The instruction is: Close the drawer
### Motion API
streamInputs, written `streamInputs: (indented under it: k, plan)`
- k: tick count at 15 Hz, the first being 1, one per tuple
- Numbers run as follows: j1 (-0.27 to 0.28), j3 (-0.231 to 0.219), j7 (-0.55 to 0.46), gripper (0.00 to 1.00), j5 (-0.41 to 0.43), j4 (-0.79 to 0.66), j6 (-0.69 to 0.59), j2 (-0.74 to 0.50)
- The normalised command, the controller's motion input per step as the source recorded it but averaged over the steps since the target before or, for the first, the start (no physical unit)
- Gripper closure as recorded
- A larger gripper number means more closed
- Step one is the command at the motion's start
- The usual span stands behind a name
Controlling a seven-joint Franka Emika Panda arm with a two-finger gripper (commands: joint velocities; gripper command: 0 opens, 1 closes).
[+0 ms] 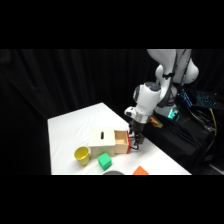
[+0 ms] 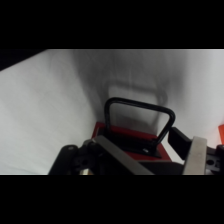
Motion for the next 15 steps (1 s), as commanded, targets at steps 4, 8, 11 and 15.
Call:
streamInputs:
  k: [4,8,11,15]
  plan:
    - [0.158,-0.24,0.37,0.0,-0.375,0.22,0.16,0.17]
    - [0.186,-0.211,0.38,0.0,-0.354,0.24,0.09,0.11]
    - [0.156,-0.173,0.34,0.0,-0.312,0.24,0.07,0.1]
    - [0.107,-0.152,0.27,0.0,-0.265,0.27,0.08,0.13]
